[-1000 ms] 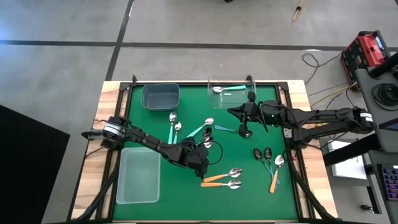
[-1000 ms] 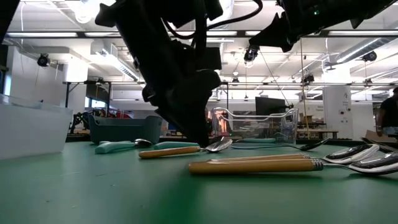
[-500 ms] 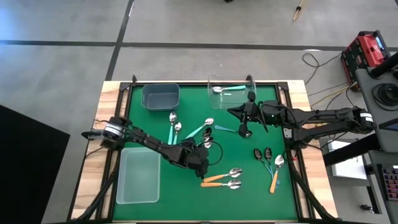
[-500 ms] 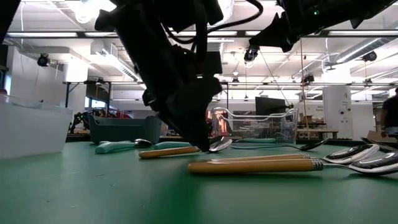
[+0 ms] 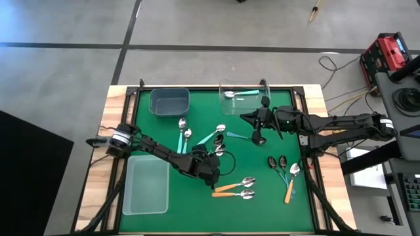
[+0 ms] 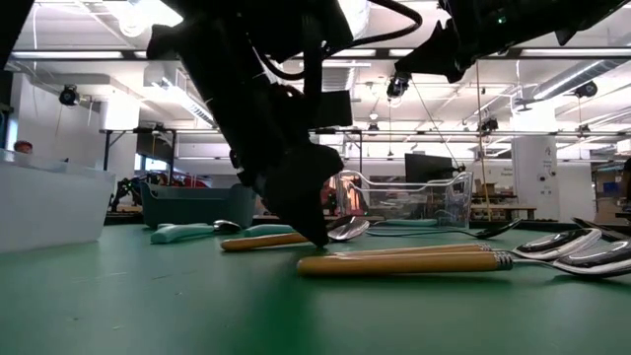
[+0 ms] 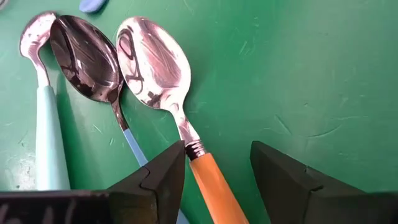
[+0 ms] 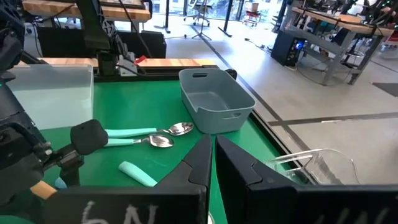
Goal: Sort silverware by color (type)
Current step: Put the yellow spoon into the gray bin
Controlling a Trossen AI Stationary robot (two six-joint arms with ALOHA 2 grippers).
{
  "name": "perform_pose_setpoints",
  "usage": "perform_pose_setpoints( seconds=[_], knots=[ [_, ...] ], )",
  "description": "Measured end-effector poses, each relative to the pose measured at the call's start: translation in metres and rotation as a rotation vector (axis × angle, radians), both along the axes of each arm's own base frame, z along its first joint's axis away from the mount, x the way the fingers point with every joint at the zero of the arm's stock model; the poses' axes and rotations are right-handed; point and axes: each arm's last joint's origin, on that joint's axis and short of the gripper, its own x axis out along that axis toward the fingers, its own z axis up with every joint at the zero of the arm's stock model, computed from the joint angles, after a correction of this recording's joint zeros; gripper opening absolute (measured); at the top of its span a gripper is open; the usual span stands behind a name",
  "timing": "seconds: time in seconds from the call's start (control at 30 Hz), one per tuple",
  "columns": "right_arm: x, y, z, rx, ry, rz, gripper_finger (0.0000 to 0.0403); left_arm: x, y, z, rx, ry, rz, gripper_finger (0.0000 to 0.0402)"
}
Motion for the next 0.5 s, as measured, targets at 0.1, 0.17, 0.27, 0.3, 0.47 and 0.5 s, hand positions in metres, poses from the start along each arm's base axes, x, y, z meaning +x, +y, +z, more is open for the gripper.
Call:
perform_pose_setpoints(
  seconds=[0.1,0.17,0.27,0.3,0.47,0.5],
  knots=[
    [-0.0001,0.0,-0.0006,0.0,0.006,0.0,0.0012,0.001,-0.0003,-0.0034,0.0,0.001,0.002,0.0168],
    [-0.0001,0.0,-0.0006,-0.007,0.009,0.002,0.0012,0.0013,-0.0004,-0.0038,-0.001,0.0,0.003,0.0165],
    [-0.0001,0.0,-0.0006,-0.011,0.01,0.003,0.0012,0.0014,-0.0006,-0.0043,-0.01,-0.002,0.008,0.0148],
    [-0.0001,0.0,-0.0006,-0.011,0.011,0.003,0.0012,0.0015,-0.0007,-0.0044,-0.013,-0.003,0.009,0.0139],
    [-0.0001,0.0,-0.0006,-0.013,0.011,0.003,0.0012,0.0017,-0.001,-0.0051,-0.032,-0.006,0.018,0.0077],
    [-0.0001,0.0,-0.0006,-0.013,0.011,0.003,0.0012,0.0017,-0.0012,-0.0052,-0.035,-0.007,0.018,0.0065]
  ],
)
